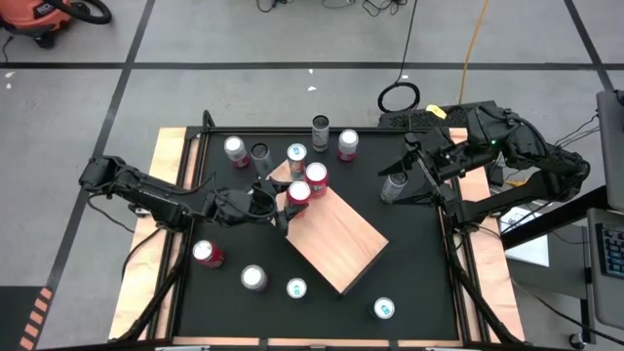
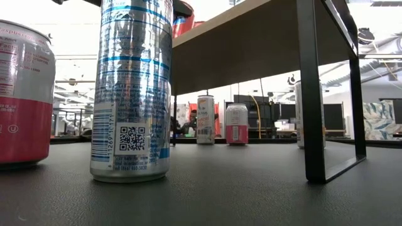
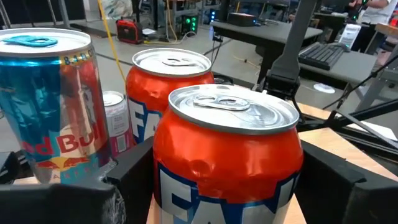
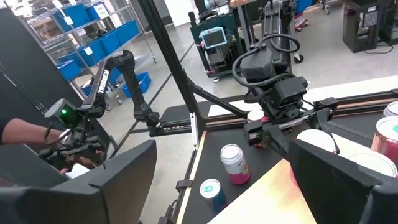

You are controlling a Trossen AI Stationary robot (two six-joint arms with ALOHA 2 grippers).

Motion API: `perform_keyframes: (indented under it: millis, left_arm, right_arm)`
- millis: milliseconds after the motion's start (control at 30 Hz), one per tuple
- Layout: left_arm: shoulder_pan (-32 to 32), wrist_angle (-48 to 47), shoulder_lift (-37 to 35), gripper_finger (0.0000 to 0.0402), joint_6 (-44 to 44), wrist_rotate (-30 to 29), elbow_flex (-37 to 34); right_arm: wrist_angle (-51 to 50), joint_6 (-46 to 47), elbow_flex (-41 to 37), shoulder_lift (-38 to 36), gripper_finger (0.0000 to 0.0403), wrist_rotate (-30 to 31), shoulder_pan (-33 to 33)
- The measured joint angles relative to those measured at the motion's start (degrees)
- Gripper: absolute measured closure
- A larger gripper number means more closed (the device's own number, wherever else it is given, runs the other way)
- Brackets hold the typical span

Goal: Place canned beverage on shelf
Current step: Put the bottom red soda can on the shelf aligned with the other red soda can

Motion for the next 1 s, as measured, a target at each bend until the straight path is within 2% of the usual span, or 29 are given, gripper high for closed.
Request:
perform_keyframes:
  millis: [367,633,800,1000]
  left_arm:
    - [0.00,-1.43,-0.02,0.0054,-0.83,-0.14,0.00]
    - [-0.06,-1.80,-0.29,0.0050,-1.49,-0.51,0.01]
    - [-0.96,-5.48,-1.79,0.0050,-1.50,-3.24,0.71]
    - [-0.98,-7.70,-2.81,0.0050,-1.55,-3.18,2.60]
  right_arm:
    - [0.00,-0.02,0.00,0.00,0.0062,0.03,0.00]
    - [0.00,-0.01,0.00,0.00,0.0062,0.05,0.00]
    - [0.00,0.00,0.00,0.01,0.0062,0.06,0.00]
    - [0.00,-0.02,0.00,0.01,0.0062,0.06,0.00]
